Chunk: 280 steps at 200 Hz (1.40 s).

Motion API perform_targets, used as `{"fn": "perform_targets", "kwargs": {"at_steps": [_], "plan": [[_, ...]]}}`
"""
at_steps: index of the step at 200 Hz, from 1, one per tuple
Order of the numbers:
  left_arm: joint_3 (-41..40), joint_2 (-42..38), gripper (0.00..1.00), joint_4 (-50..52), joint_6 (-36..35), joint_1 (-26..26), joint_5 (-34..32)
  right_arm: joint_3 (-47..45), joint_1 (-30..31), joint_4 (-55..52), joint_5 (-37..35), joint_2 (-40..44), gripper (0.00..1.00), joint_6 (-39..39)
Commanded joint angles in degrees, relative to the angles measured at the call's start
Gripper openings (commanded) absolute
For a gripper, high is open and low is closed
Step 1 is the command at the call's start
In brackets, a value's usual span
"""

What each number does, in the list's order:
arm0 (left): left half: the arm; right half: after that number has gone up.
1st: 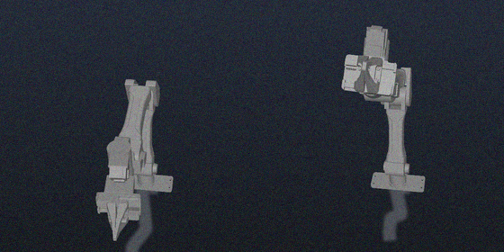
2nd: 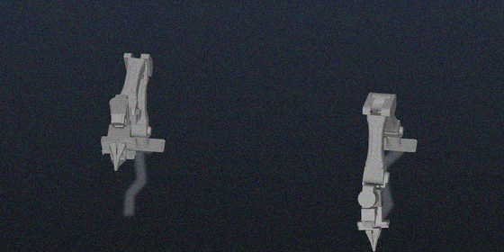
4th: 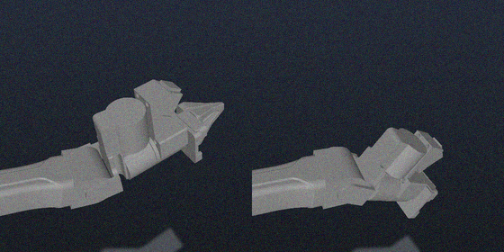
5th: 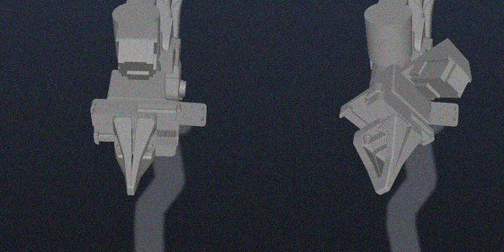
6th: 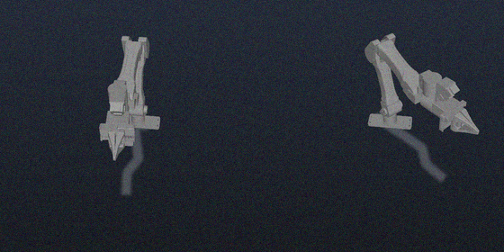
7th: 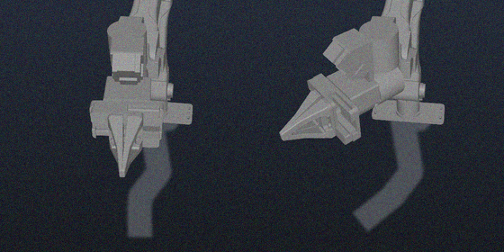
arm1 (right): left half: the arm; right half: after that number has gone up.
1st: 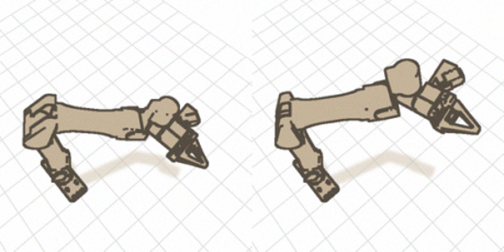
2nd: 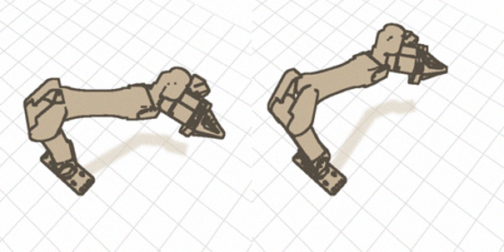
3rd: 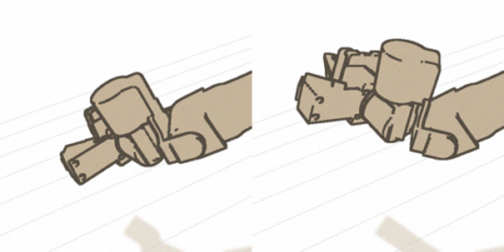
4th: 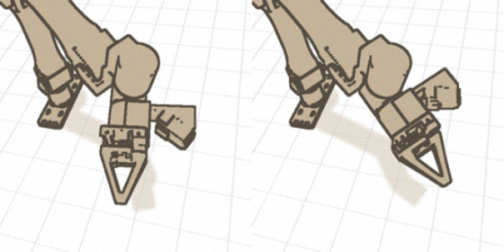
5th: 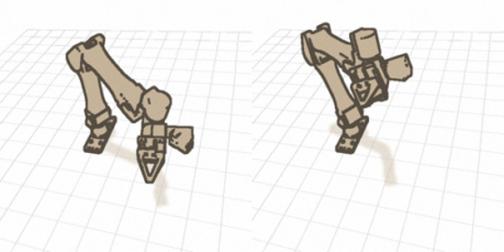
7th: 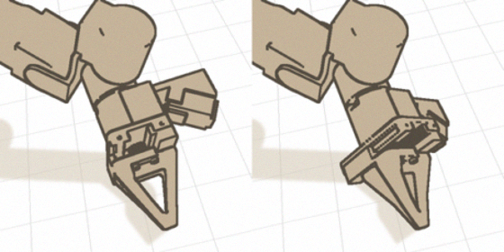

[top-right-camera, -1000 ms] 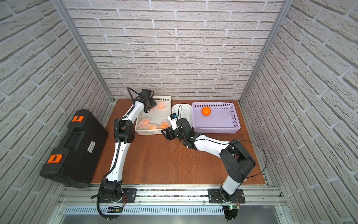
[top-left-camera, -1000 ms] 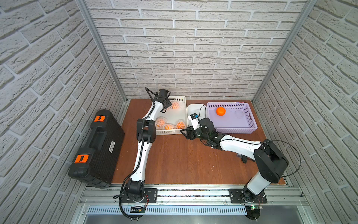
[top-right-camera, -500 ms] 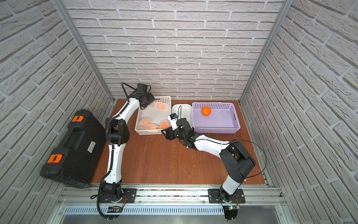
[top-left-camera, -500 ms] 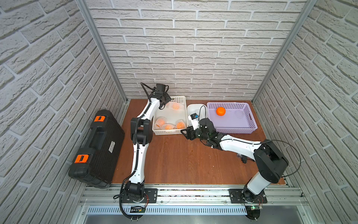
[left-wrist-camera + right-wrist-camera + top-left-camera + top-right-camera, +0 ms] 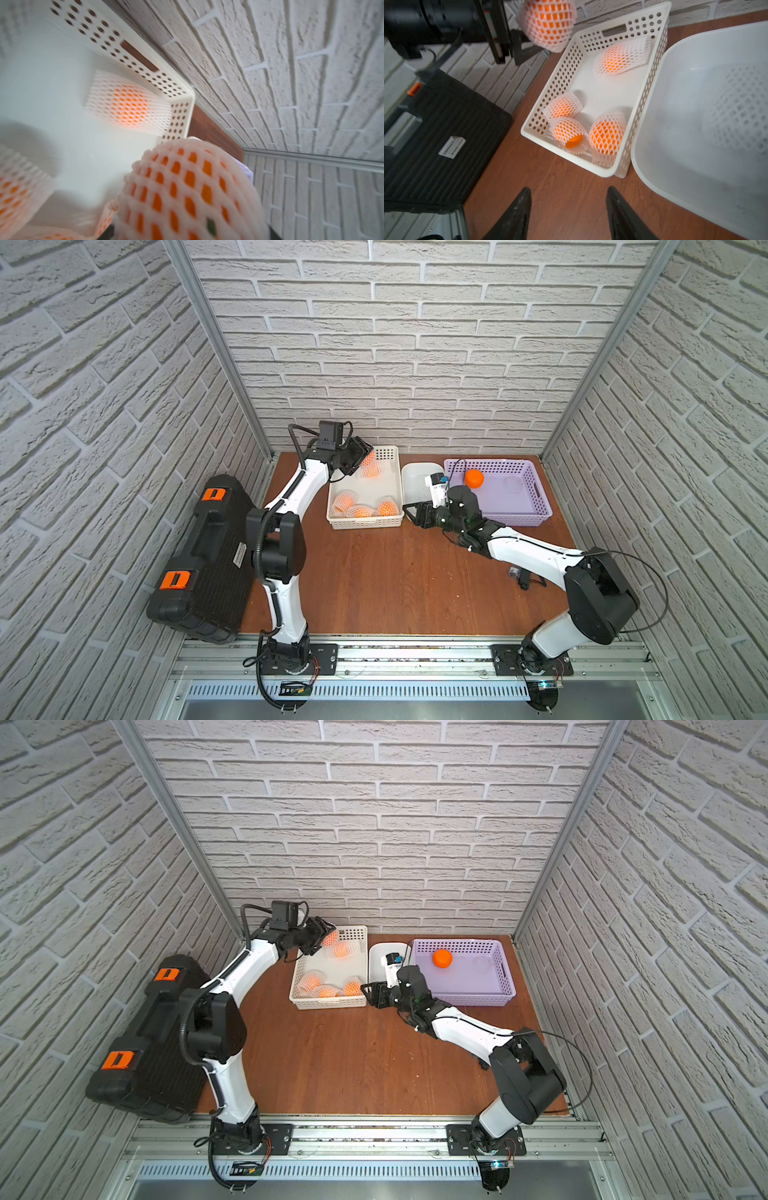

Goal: Remove foam nets from oranges
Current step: Pick up the orange from the basket, then remove the foam net from the orange.

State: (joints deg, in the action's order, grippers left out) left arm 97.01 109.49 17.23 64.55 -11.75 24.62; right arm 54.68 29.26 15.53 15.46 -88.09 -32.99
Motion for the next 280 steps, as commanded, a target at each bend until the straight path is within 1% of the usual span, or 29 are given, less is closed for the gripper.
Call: {"fn": "perform_targets", "kwargs": {"at_steps": [1, 11, 18, 31, 66, 95, 114, 126, 156, 171, 188, 203, 231, 255, 265, 280], "plan": [[-8.3, -3.9, 0.58, -17.9, 7.5, -0.7, 14.1, -1.2, -2.9, 3.3, 7.1, 2.6, 0.56, -8.2], [-12.7, -5.5, 0.58, -26.6, 11.3, -1.3, 17.6, -2.3, -4.0, 5.7, 9.7, 3.1, 0.56, -10.8], [-14.2, -6.2, 0.58, -29.7, 12.5, -1.8, 19.7, -3.0, -4.6, 7.1, 11.1, 3.5, 0.55, -12.3], [-15.6, -7.6, 0.58, -30.7, 12.1, -2.8, 22.5, -4.1, -5.6, 8.3, 13.0, 4.6, 0.54, -13.9], [-19.1, -11.2, 0.58, -33.4, 10.2, -5.5, 26.4, -5.6, -7.8, 7.6, 14.9, 7.7, 0.51, -15.6], [-20.8, -12.6, 0.58, -38.1, 12.0, -7.6, 29.8, -4.9, -10.2, 6.9, 17.2, 7.8, 0.45, -17.4], [-21.9, -13.3, 0.57, -41.3, 13.6, -8.9, 32.0, -4.8, -11.9, 8.6, 19.1, 7.9, 0.45, -19.5], [-22.8, -13.8, 0.56, -43.5, 14.8, -9.8, 32.7, -4.5, -12.4, 10.3, 20.6, 7.8, 0.42, -20.7], [-24.1, -14.5, 0.55, -45.9, 16.7, -11.2, 33.9, -4.6, -12.7, 16.1, 23.3, 7.4, 0.41, -23.6], [-25.1, -14.3, 0.54, -48.6, 18.8, -11.9, 34.5, -4.4, -12.7, 19.7, 24.8, 6.3, 0.40, -25.6], [-25.8, -13.7, 0.54, -52.2, 21.3, -12.4, 35.4, -4.5, -12.8, 25.0, 26.4, 4.4, 0.35, -29.0], [-26.3, -13.3, 0.54, -54.3, 22.7, -12.8, 36.2, -4.8, -13.0, 28.9, 26.7, 3.2, 0.34, -31.3], [-26.4, -13.6, 0.54, -55.4, 23.1, -13.4, 36.8, -4.4, -13.1, 30.1, 27.0, 1.8, 0.30, -32.2], [-26.4, -13.7, 0.53, -53.1, 21.4, -13.6, 37.0, -5.1, -13.1, 34.5, 28.0, 2.3, 0.29, -33.9], [-26.4, -13.8, 0.51, -51.3, 20.2, -13.6, 36.8, -5.3, -13.1, 34.6, 28.1, 2.9, 0.29, -33.8], [-26.4, -13.7, 0.50, -51.1, 20.0, -13.7, 36.9, -5.2, -13.1, 33.8, 28.3, 3.6, 0.29, -33.1]]}}
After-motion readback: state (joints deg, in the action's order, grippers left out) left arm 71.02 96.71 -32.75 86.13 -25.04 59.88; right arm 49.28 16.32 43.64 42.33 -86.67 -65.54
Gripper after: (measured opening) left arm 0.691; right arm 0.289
